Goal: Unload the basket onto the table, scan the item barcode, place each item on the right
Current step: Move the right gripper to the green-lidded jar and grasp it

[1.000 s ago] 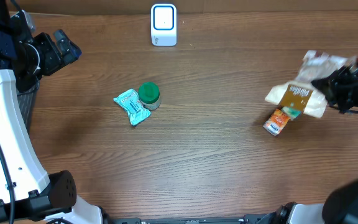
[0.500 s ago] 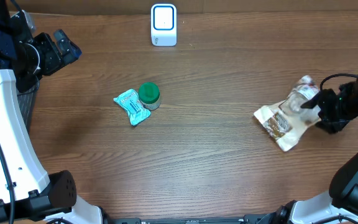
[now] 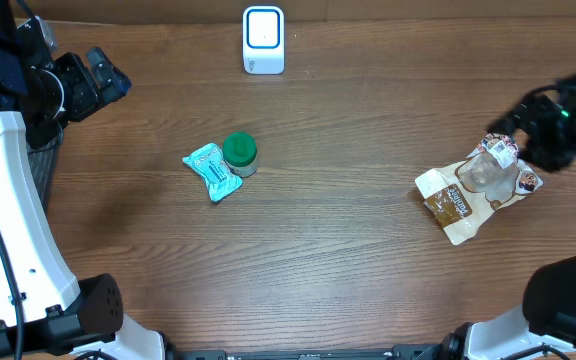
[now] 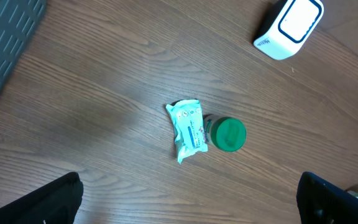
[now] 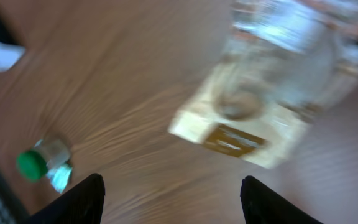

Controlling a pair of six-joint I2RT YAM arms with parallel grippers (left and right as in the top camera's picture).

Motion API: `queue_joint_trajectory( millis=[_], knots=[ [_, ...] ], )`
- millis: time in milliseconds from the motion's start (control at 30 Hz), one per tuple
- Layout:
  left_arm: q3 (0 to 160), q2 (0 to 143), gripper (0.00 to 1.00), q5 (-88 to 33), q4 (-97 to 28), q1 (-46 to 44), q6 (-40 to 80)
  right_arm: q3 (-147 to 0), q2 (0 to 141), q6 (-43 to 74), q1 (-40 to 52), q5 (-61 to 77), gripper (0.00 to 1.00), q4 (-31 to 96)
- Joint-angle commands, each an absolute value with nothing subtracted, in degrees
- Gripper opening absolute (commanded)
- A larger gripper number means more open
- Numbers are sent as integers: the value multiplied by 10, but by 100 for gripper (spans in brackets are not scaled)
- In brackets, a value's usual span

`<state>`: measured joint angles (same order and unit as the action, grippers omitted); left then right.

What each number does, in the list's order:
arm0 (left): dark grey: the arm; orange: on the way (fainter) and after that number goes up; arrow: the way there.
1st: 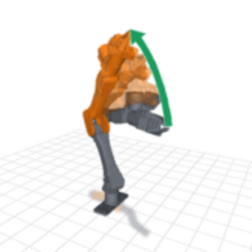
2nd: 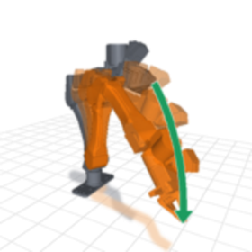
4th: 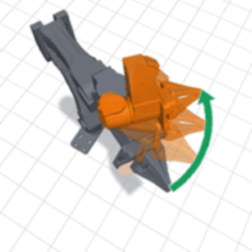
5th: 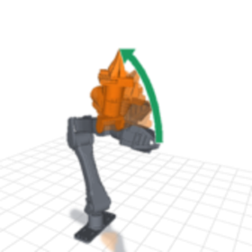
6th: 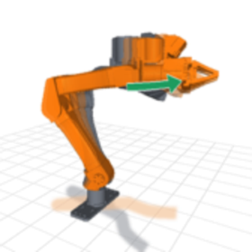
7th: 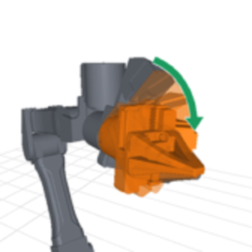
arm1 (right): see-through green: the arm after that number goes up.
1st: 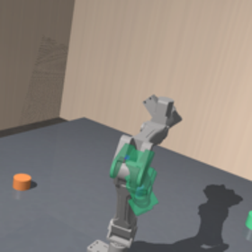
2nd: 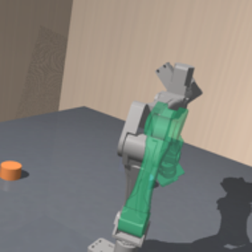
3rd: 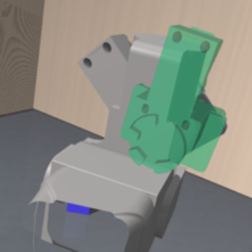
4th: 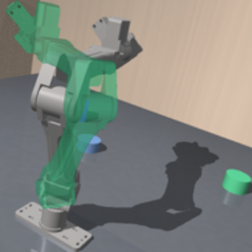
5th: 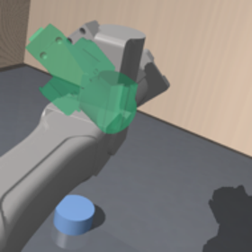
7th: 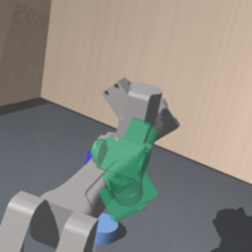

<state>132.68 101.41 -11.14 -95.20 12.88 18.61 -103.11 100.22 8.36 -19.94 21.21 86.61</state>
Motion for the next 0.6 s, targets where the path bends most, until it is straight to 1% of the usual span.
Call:
queue_joint_trajectory(
  millis=[0,100,167,200,233,333,433,567],
  knots=[
    [1329,1019,100,-114,-954,130,178,-1037,997,60,-120,263,68,844],
    [1329,1019,100,-114,-953,130,178,-1027,1001,77,-45,267,68,802],
    [1329,1019,100,-114,-954,130,178,-1025,1007,96,4,267,72,770],
    [1329,1019,100,-114,-954,130,178,-1025,1013,107,36,265,88,747],
    [1329,1019,100,-114,-954,130,178,-1025,1017,120,57,261,100,727],
    [1329,1019,100,-114,-954,130,178,-1025,1032,180,131,231,100,635],
    [1329,1019,100,-114,-954,130,178,-1025,1046,182,196,228,100,521],
    [1329,1019,100,-114,-954,130,178,-1025,1066,182,256,225,100,432]
  ],
)
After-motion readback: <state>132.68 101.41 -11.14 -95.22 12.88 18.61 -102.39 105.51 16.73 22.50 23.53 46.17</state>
